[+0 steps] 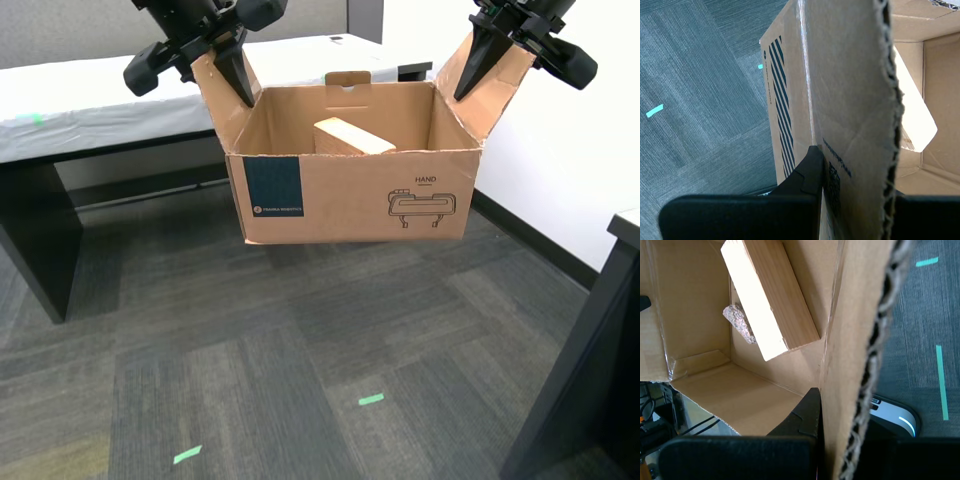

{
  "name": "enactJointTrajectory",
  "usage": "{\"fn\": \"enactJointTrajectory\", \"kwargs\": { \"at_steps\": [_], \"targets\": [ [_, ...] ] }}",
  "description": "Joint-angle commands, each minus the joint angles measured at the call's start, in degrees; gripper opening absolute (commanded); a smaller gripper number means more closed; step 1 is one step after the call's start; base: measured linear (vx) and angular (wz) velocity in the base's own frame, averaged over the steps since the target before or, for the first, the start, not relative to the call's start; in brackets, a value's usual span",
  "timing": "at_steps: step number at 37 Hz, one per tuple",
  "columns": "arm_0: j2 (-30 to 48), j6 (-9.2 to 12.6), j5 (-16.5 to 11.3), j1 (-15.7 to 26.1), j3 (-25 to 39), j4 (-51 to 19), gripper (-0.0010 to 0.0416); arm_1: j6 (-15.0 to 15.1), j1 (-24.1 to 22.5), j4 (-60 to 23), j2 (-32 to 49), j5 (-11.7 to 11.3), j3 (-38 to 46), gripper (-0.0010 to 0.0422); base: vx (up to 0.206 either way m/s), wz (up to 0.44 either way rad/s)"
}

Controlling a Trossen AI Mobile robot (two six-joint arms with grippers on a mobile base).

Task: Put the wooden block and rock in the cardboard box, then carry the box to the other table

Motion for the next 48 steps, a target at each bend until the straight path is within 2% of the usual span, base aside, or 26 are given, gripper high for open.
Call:
{"fn": "enactJointTrajectory", "kwargs": {
  "at_steps": [1, 24, 48],
  "targets": [
    [0.3, 0.0, -0.7, 0.1, 0.1, 0.6, 0.0, -0.6, -0.1, 0.4, -0.1, 0.6, 0.1, -0.0001, 0.146, -0.048],
    [0.3, 0.0, -0.7, 0.1, 0.1, 0.6, 0.0, -2.1, -0.2, 0.4, -0.1, 0.6, 0.1, -0.0001, 0.148, 0.007],
    [0.3, 0.0, -0.7, 0.1, 0.1, 0.5, 0.0, -2.2, -0.2, -0.5, -0.1, 0.4, 0.1, -0.0001, 0.151, 0.156]
  ]
}}
